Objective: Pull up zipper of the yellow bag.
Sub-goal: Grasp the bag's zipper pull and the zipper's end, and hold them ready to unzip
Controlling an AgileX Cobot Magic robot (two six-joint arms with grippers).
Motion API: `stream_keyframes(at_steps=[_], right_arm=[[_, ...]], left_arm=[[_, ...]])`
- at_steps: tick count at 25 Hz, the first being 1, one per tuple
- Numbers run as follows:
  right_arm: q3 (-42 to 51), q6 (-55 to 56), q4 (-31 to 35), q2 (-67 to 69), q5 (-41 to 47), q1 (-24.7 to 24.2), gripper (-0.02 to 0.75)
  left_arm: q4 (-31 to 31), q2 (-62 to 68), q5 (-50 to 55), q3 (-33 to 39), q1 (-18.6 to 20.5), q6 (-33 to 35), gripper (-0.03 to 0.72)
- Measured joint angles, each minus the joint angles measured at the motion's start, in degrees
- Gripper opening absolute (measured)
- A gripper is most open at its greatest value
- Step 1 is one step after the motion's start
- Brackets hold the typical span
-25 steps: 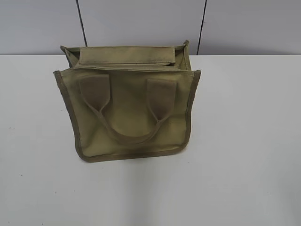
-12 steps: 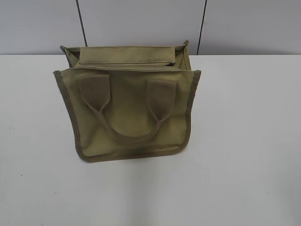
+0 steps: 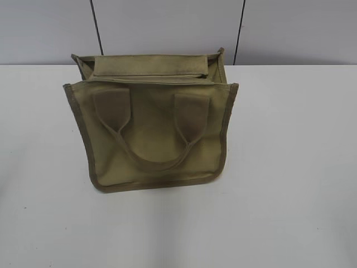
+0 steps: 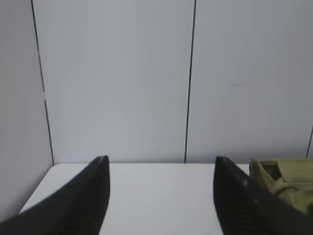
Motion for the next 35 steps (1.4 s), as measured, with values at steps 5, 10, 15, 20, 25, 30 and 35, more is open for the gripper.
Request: stream_keyframes(at_steps=[5, 10, 15, 20, 25, 30, 35], right_arm=[[0.0, 0.0, 0.0, 0.0, 0.0, 0.0, 0.585], [0.0, 0.0, 0.0, 0.0, 0.0, 0.0, 0.585], [0.0, 0.0, 0.0, 0.0, 0.0, 0.0, 0.585], [0.0, 0.0, 0.0, 0.0, 0.0, 0.0, 0.585], [0.0, 0.0, 0.0, 0.0, 0.0, 0.0, 0.585], [0.0, 0.0, 0.0, 0.0, 0.0, 0.0, 0.585], [0.0, 0.0, 0.0, 0.0, 0.0, 0.0, 0.585]], left_arm=[[0.5, 16.7, -24.0, 9.5, 0.0, 0.0, 0.484], [1.6, 39.1, -43.2, 11.1, 0.0, 0.0, 0.462], [7.8, 64.8, -65.8, 11.1, 0.0, -3.0, 0.454], [19.9, 85.8, -81.6, 10.1, 0.0, -4.0, 0.417], [32.8, 97.3, -84.4, 4.7, 0.0, -4.1, 0.407], [36.8, 101.8, -84.9, -1.2, 0.0, -4.5, 0.387], [43.2, 105.8, -84.9, -7.2, 0.1, -7.3, 0.358]])
